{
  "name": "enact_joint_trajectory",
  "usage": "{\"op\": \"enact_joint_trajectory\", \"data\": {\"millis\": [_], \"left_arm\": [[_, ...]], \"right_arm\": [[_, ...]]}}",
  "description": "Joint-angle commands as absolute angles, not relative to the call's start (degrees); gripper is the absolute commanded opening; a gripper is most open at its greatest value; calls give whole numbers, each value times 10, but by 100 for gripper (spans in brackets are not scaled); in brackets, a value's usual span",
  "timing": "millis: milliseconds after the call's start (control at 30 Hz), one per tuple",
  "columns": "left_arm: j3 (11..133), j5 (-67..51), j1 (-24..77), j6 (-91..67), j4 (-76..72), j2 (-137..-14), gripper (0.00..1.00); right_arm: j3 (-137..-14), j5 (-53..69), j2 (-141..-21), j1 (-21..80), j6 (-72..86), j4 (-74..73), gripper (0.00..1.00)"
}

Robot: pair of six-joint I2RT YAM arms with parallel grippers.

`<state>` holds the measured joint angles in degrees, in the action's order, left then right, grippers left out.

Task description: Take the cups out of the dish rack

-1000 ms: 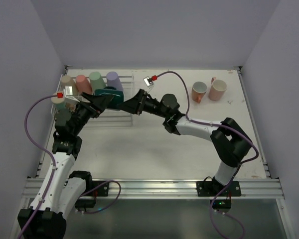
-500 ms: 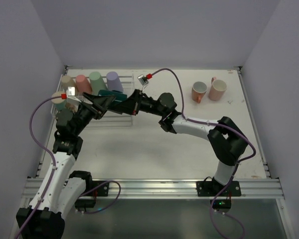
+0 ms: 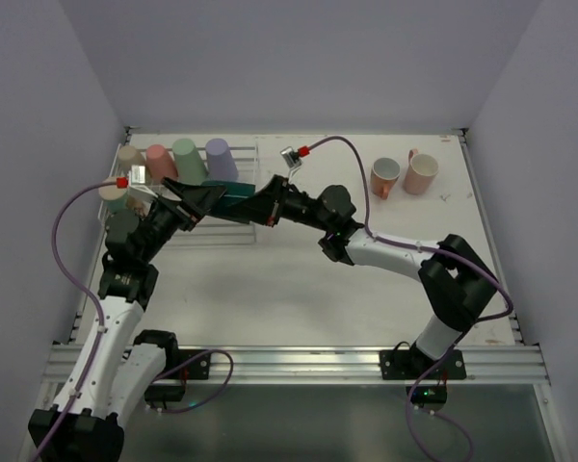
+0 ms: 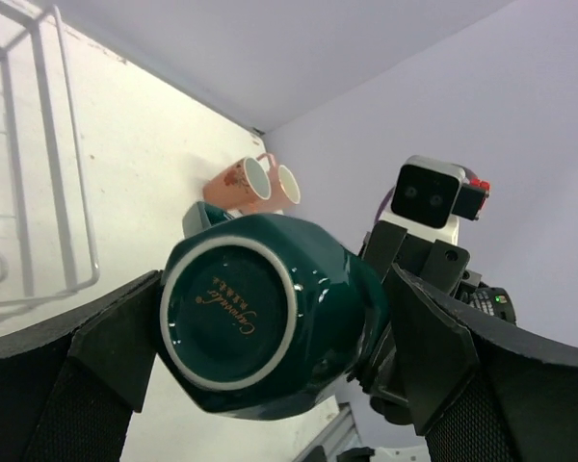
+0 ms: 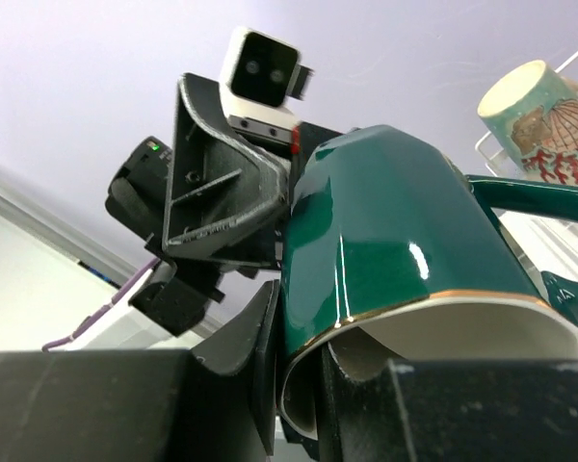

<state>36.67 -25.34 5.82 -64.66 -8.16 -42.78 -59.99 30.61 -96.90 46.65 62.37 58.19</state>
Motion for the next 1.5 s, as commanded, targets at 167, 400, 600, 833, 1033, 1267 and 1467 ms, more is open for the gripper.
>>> {"op": "enact_joint_trajectory", "data": {"millis": [167, 400, 600, 833, 1033, 1267, 1467], "left_arm": [[469, -155, 58, -480, 22, -382, 100], [471, -138, 59, -436, 46, -377, 100], [485, -126, 58, -363, 83, -364, 100], [486, -115, 62, -254, 153, -352, 100], [460, -82, 121, -195, 157, -344, 100], [416, -44, 141, -188, 117, -315, 100], [405, -34, 145, -189, 117, -323, 100]], "right_arm": [[-570, 304, -878, 411, 604, 550, 0], [-574, 308, -829, 371, 547, 435, 0], [-690, 268, -790, 319, 360, 122, 0], [-900, 63, -873, 280, 130, -265, 0], [-1062, -54, -1021, 260, 8, -401, 0], [-1190, -34, -1150, 226, -92, -454, 0], [-1309, -26, -1261, 226, -133, -504, 0]]}}
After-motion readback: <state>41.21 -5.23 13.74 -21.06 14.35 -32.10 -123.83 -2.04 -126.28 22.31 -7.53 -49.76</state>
